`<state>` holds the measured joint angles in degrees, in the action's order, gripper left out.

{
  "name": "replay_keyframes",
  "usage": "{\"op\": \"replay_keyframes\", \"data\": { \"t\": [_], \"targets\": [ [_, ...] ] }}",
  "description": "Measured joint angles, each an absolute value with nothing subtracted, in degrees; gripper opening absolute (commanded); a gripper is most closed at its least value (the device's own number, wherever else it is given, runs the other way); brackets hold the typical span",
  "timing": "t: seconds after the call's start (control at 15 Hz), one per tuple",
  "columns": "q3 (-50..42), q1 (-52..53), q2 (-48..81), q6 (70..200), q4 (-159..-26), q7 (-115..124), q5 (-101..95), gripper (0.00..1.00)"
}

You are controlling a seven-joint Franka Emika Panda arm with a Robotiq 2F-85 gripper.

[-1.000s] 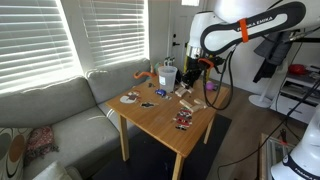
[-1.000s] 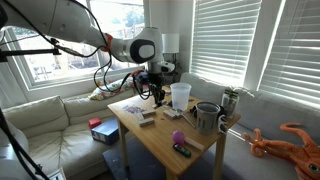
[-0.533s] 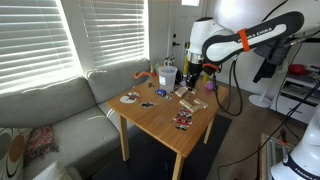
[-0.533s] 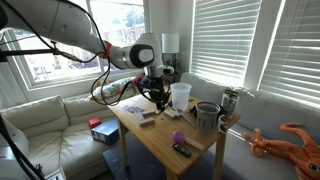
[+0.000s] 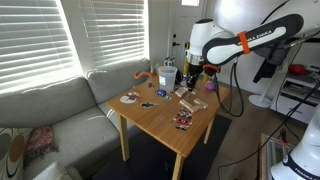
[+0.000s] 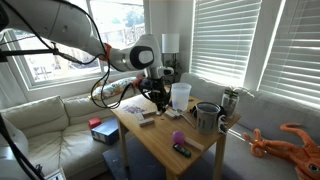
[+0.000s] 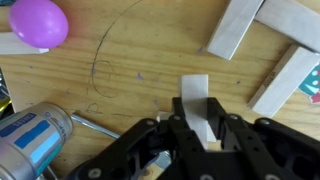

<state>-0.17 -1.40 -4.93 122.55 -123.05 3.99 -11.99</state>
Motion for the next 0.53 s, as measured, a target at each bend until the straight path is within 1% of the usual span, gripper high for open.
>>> {"op": "replay_keyframes", "data": {
  "t": [0.53],
  "targets": [
    [-0.16, -1.29, -4.66, 124.38, -123.04, -9.39, -14.44, 0.07]
  ]
}}
